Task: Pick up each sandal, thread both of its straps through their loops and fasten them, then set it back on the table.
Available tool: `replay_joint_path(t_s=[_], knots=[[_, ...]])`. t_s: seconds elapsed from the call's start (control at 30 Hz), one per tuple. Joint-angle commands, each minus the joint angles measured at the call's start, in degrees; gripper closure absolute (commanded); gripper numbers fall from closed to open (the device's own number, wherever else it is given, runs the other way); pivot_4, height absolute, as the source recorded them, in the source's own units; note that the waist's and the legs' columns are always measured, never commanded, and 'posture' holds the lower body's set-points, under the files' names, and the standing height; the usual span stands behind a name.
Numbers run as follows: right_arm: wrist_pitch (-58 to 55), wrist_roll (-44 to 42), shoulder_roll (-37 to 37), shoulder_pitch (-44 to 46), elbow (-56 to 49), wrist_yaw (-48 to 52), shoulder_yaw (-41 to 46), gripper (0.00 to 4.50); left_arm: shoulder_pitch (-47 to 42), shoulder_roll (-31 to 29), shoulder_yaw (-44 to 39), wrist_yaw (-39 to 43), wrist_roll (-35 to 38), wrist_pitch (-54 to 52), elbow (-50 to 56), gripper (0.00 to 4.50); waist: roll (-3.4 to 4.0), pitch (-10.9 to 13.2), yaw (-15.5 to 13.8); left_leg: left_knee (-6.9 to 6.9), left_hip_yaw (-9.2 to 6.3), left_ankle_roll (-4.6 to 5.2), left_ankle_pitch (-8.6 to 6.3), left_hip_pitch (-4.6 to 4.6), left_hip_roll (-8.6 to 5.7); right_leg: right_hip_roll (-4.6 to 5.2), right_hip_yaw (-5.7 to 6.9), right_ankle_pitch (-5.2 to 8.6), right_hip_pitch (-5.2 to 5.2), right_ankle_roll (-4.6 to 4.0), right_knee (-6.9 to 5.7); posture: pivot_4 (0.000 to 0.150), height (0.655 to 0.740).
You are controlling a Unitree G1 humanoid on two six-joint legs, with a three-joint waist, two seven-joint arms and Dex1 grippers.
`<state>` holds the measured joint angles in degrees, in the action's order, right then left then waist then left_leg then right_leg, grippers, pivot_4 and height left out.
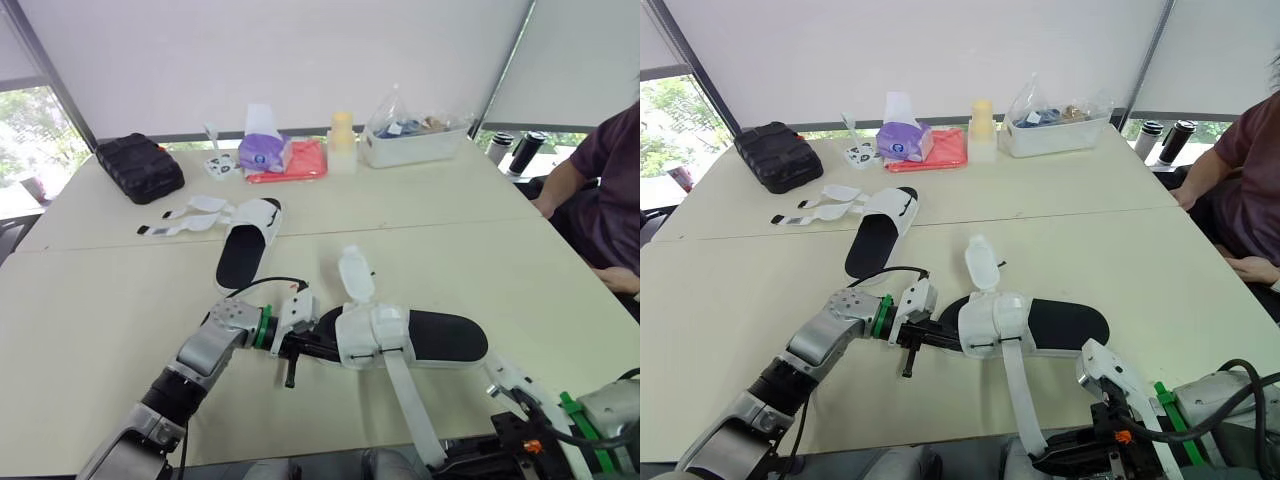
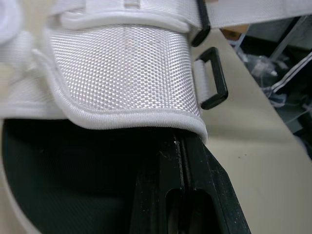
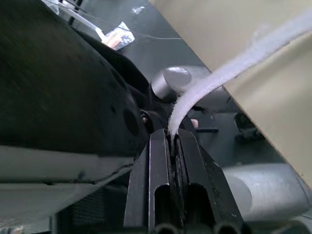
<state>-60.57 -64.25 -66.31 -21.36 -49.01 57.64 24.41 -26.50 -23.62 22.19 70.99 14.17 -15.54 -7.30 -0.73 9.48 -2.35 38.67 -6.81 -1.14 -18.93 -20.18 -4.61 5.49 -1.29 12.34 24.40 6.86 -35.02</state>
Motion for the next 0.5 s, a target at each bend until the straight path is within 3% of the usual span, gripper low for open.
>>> replay_joint_path(t_s=[0.03, 0.17, 0.3, 0.5], knots=[[1.9, -2.5, 1.3, 4.3, 1.9, -1.2, -1.1, 4.44, 0.8, -0.2, 1.4, -1.0, -2.7, -0.3, -2.2, 4.5, 0.0, 0.0, 0.0, 0.06, 0.0, 0.01, 0.0, -0.01, 0.0, 0.0, 0.0, 0.0, -0.03, 0.0, 0.0, 0.15, 0.74], [1.2, -6.9, 2.6, 11.4, 5.8, -3.8, -3.9, 4.44, 0.6, -0.1, 1.6, -1.0, -3.0, 0.4, -2.9, 4.5, 0.0, 0.0, 0.0, 0.26, -0.04, 0.03, -0.02, -0.07, 0.03, -0.04, 0.0, -0.03, -0.06, 0.05, -0.01, 0.15, 0.74], [-0.4, -17.0, 4.7, 18.9, 12.8, -9.5, -5.0, 4.44, 0.9, -0.1, 1.5, -1.5, -3.1, 0.7, -2.8, 4.5, -0.01, 0.0, 0.0, 0.27, -0.04, 0.05, -0.03, -0.09, 0.01, -0.01, -0.01, -0.03, -0.06, 0.04, 0.0, 0.15, 0.74], [-1.8, -21.1, 9.9, 27.2, 20.8, -19.5, -11.0, 4.44, 2.1, 0.1, 1.6, -2.4, -3.0, 0.3, -1.6, 4.5, 0.01, 0.0, 0.0, 0.28, -0.07, 0.06, -0.04, -0.11, 0.0, 0.01, -0.01, -0.04, -0.05, 0.04, 0.01, 0.15, 0.74]])
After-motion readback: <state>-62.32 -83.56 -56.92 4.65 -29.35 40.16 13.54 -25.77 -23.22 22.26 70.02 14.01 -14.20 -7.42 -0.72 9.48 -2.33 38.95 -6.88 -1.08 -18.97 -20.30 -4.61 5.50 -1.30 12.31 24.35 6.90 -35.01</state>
